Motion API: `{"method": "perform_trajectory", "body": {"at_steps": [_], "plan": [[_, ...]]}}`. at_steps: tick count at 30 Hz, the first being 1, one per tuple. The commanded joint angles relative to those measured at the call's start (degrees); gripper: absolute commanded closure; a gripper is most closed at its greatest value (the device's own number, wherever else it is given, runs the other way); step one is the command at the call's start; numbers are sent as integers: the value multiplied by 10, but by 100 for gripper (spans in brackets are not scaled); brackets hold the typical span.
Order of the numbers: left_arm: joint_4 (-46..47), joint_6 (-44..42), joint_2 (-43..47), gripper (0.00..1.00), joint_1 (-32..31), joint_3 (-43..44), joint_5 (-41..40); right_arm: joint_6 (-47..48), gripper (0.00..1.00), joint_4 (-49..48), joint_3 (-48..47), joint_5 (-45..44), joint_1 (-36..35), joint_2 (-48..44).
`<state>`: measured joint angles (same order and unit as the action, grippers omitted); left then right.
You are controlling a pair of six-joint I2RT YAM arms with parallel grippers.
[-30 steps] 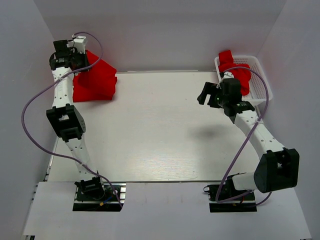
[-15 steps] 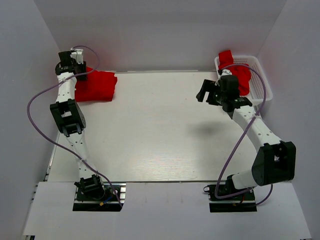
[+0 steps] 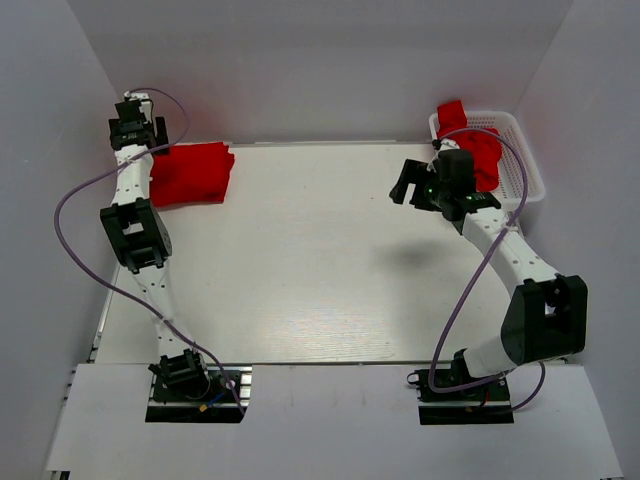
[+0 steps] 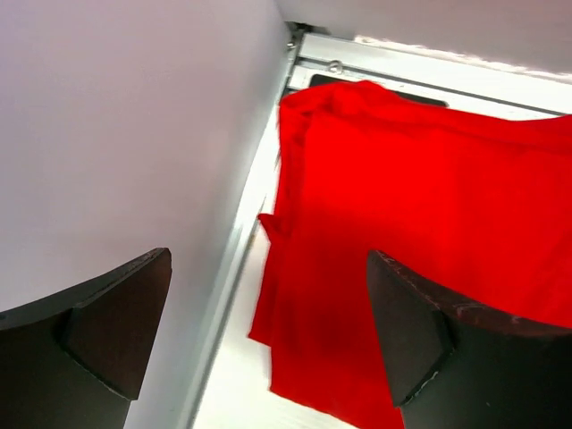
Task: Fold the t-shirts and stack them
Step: Put the neatly folded tshirt into the corner of the board with the left arm
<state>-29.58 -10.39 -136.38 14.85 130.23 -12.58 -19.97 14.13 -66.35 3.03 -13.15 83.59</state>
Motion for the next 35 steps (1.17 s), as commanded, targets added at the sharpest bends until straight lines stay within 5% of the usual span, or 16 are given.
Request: {"method": "perform_trajectory", "body": {"at_steps": [1, 8, 13, 17, 19, 26, 35], "plan": [[-6, 29, 65, 0, -13, 2, 46, 1, 10, 4, -18, 7, -1, -19], [-114, 99, 131, 0, -48, -30, 240, 12, 10, 20, 23, 1, -1, -57], [-141, 178, 220, 0, -162, -151, 195, 9, 10, 4, 97, 5, 1, -98], [-31, 246, 407, 0, -250, -422, 173, 16, 10, 12, 142, -28, 1, -155], [6, 268, 448, 0, -291, -480, 173, 16, 10, 24, 166, -28, 3, -167], [-65, 325, 524, 0, -396, -580, 76, 21, 10, 14, 226, -15, 1, -249], [-71, 332, 580, 0, -433, -588, 19, 34, 10, -9, 261, 19, 1, -285]]}}
